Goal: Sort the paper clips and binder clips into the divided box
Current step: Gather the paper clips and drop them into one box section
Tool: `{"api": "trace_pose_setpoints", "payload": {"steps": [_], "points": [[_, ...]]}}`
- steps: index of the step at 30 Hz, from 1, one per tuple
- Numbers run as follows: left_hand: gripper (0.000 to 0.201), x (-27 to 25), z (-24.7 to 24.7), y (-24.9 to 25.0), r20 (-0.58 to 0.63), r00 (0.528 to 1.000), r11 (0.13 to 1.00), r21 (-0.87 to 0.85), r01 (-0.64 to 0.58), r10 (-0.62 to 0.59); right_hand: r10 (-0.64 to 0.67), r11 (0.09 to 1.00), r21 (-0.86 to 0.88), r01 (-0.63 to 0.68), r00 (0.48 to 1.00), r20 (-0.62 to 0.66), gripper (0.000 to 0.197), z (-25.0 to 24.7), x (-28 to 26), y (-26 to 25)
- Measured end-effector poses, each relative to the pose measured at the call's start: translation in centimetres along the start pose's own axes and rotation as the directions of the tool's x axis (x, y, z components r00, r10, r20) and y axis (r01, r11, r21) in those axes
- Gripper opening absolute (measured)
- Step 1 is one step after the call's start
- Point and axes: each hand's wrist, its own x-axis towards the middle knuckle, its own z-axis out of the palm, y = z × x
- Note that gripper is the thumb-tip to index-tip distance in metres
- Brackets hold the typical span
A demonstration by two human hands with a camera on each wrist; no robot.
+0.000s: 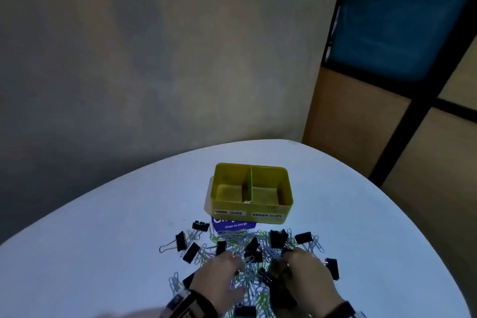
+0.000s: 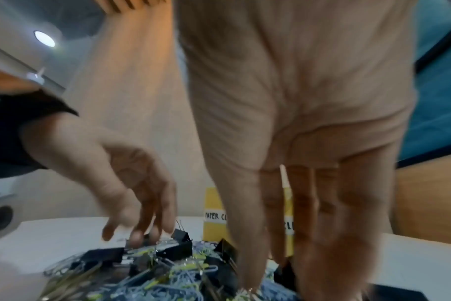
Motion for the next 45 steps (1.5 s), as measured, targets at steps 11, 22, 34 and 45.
{"api": "trace_pose_setpoints", "payload": {"steps": [11, 22, 34, 45], "points": [[0.055, 2.8, 2.3, 2.4, -0.064, 0.987, 0.968, 0.197, 0.155, -0.145, -0.085, 0.970, 0.217, 0.114, 0.987, -0.138, 0.056, 5.0, 1.7, 1.8], [0.034, 4.4, 3.3, 2.3, -0.120, 0.977, 0.956, 0.215, 0.198, -0.176, -0.220, 0.975, -0.057, 0.213, 0.958, -0.186, 0.039, 5.0, 3.4, 2.0], [0.028, 5.2, 1.8, 0.0, -0.198, 0.961, 0.975, -0.154, 0.162, -0.191, -0.441, 0.889, -0.181, 0.421, 0.893, -0.088, 0.021, 1.2, 5.4, 3.4], [0.019, 3.1, -0.6, -1.1, -0.310, 0.945, 0.931, -0.364, -0.019, -0.102, -0.144, 0.634, 0.577, 0.514, 0.812, -0.565, 0.015, -6.0, 5.5, -0.8]]}}
